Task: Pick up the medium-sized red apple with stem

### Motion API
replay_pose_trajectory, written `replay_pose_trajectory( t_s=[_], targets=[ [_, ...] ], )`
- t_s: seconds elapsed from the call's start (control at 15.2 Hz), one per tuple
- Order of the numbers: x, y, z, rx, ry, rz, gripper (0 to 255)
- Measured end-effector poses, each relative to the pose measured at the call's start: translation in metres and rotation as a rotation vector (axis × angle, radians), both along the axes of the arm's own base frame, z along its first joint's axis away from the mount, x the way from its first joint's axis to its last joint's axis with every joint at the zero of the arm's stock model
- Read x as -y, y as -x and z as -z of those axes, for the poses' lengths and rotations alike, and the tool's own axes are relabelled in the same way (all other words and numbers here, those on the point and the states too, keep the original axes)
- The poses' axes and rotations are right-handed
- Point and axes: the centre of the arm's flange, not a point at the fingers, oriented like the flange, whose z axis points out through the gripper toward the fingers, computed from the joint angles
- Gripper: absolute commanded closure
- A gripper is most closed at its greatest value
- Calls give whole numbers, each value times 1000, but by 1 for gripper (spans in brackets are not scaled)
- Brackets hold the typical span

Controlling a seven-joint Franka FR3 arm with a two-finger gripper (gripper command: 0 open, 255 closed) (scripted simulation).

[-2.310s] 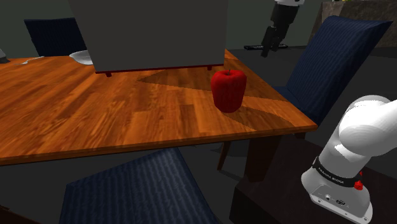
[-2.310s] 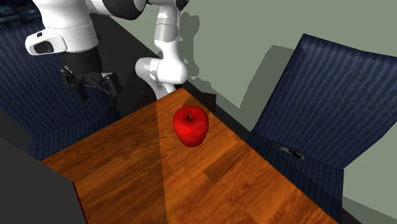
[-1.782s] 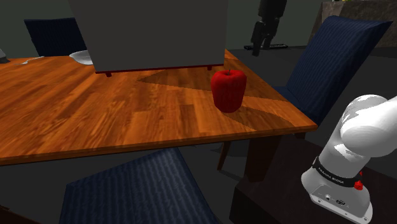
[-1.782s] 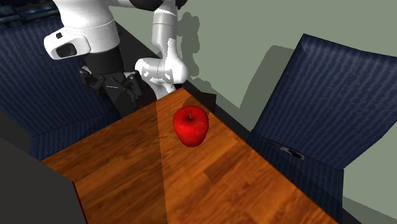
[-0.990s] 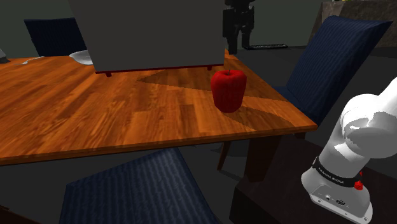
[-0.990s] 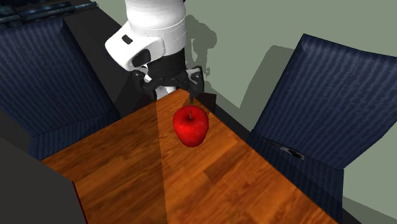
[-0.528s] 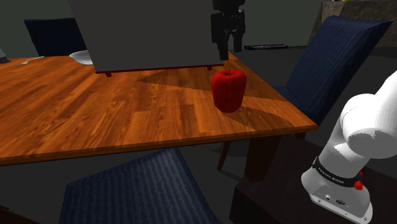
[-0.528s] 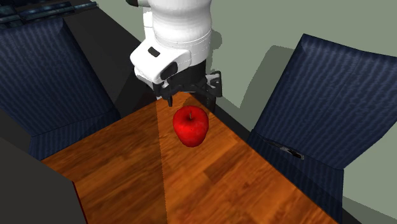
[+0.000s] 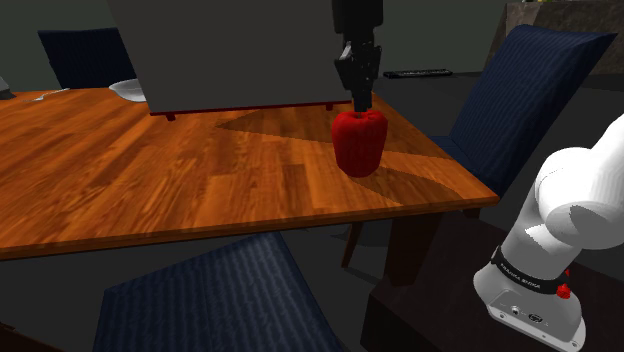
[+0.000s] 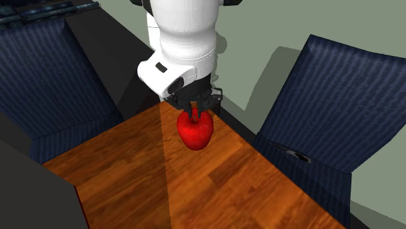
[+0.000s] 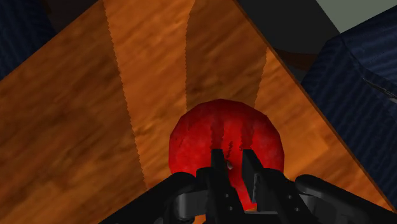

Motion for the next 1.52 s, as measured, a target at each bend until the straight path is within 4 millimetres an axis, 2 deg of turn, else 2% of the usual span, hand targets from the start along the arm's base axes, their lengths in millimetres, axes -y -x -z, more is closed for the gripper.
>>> replay_pose_trajectory(
  t_s=[0.53, 1.52],
  targets=[
    [0, 0, -3, 0, 0, 0, 255],
    [1, 0, -77, 0, 0, 0, 255]
  ],
)
